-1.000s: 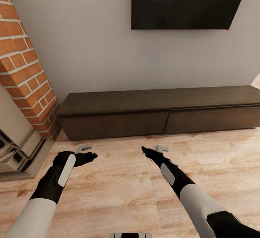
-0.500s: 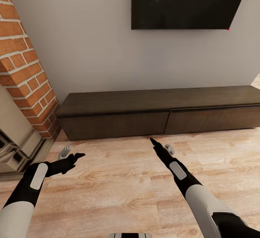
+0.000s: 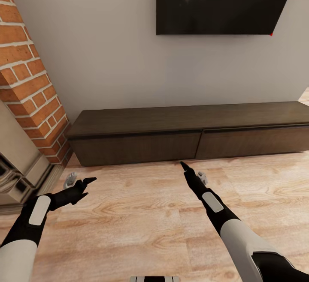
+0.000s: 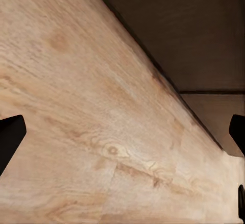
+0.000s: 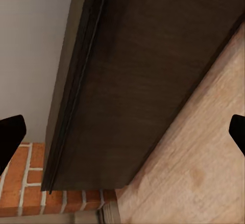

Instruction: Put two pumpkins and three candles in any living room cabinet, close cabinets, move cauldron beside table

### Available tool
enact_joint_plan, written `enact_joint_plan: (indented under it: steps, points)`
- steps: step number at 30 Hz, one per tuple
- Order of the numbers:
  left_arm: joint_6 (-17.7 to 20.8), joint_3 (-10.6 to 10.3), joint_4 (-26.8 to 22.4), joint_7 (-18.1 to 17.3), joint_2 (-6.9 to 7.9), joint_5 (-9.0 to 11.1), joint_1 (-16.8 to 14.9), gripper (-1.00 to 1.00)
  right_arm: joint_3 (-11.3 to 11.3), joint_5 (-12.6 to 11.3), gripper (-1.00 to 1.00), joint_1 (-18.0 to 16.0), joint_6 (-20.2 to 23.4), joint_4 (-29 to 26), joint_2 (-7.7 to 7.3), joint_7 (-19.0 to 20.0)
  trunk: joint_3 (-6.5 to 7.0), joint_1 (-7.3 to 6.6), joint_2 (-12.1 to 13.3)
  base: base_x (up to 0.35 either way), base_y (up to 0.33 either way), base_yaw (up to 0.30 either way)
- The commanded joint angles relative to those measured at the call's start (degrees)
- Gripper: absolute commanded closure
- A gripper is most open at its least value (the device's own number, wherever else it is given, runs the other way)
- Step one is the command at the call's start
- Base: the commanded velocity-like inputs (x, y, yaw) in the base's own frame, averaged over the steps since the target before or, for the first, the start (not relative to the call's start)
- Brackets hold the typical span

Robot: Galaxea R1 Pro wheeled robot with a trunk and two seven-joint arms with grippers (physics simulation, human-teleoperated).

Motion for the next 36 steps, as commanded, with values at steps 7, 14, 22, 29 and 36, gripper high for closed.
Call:
enact_joint_plan:
  steps: [7, 14, 22, 29, 36]
  points:
    - [1.86, -16.80, -9.75, -1.39, 0.18, -2.13, 0.17, -1.00, -0.01, -0.51, -1.00, -0.02, 0.47, 0.18, -0.12, -2.89, -0.04, -0.01, -0.02, 0.000, 0.000, 0.000]
    - [7.72, -21.93, -12.42, -10.58, 2.57, 0.14, 0.38, -1.00, -0.04, -0.51, -1.00, -0.02, -1.08, 0.23, -0.14, -3.72, -0.04, -0.01, -0.02, 0.000, 0.000, 0.000]
    - [8.11, -32.11, -11.08, -24.57, 9.57, 8.32, 0.40, -1.00, -0.04, -0.48, -1.00, -0.02, -2.55, 0.14, -0.14, -4.03, -0.04, -0.01, -0.02, 0.000, 0.000, 0.000]
    - [8.08, -37.71, -9.74, -29.03, 14.22, 21.57, 0.40, -1.00, -0.53, -1.03, -1.00, -0.02, -3.98, 0.11, -0.20, -0.05, -0.04, -0.01, -0.02, 0.000, 0.000, 0.000]
    - [8.04, -41.24, -8.56, -34.64, 17.13, 26.17, 0.40, -1.00, -0.76, -1.20, -1.00, -0.02, -4.03, 0.11, -0.10, 5.30, -0.04, -0.01, -0.02, 0.117, 0.000, 0.000]
